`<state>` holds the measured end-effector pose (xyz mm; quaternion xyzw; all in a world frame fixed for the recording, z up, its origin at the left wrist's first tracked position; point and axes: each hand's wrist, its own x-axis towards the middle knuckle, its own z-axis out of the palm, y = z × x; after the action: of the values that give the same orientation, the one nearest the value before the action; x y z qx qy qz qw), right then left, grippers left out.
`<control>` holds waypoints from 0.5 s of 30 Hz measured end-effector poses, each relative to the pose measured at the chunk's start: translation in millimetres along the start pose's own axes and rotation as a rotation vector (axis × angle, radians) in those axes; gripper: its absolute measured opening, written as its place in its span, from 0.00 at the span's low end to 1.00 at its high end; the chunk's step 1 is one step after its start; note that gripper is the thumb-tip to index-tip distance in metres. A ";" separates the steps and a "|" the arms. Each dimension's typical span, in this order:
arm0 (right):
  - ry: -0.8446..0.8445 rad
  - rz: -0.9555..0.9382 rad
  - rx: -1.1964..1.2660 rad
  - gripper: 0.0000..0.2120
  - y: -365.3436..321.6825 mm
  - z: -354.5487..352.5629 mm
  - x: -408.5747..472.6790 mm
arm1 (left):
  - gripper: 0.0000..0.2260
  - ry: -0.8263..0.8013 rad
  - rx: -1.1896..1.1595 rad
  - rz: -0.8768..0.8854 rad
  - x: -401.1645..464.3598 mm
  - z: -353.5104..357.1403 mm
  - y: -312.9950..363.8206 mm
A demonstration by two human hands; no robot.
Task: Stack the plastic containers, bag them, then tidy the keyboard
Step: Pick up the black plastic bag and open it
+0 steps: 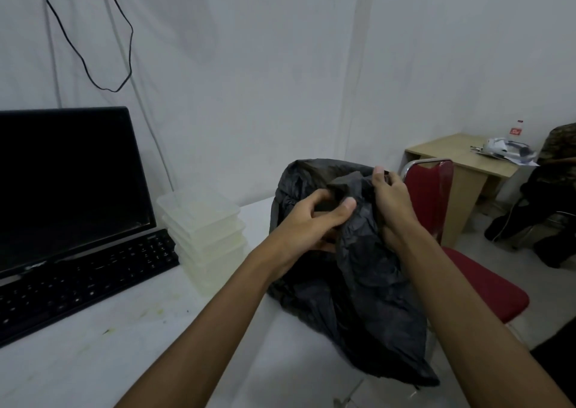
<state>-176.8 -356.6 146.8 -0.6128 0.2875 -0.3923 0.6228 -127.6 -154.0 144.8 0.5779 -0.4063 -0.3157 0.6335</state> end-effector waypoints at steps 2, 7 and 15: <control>-0.043 -0.009 -0.035 0.36 1.0 1.1 0.2 | 0.11 0.081 0.031 0.006 6.0 1.9 1.4; -0.222 -0.019 -0.237 0.39 -2.8 1.5 -10.4 | 0.08 0.225 -0.009 0.009 20.1 8.3 7.1; -0.175 -0.471 -0.463 0.31 -37.1 -3.4 -68.4 | 0.09 0.462 -0.132 -0.007 42.9 -6.4 15.1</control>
<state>-220.8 -298.7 174.8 -0.8188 0.1650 -0.3956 0.3819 -102.8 -186.3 166.2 0.5935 -0.2271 -0.2029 0.7450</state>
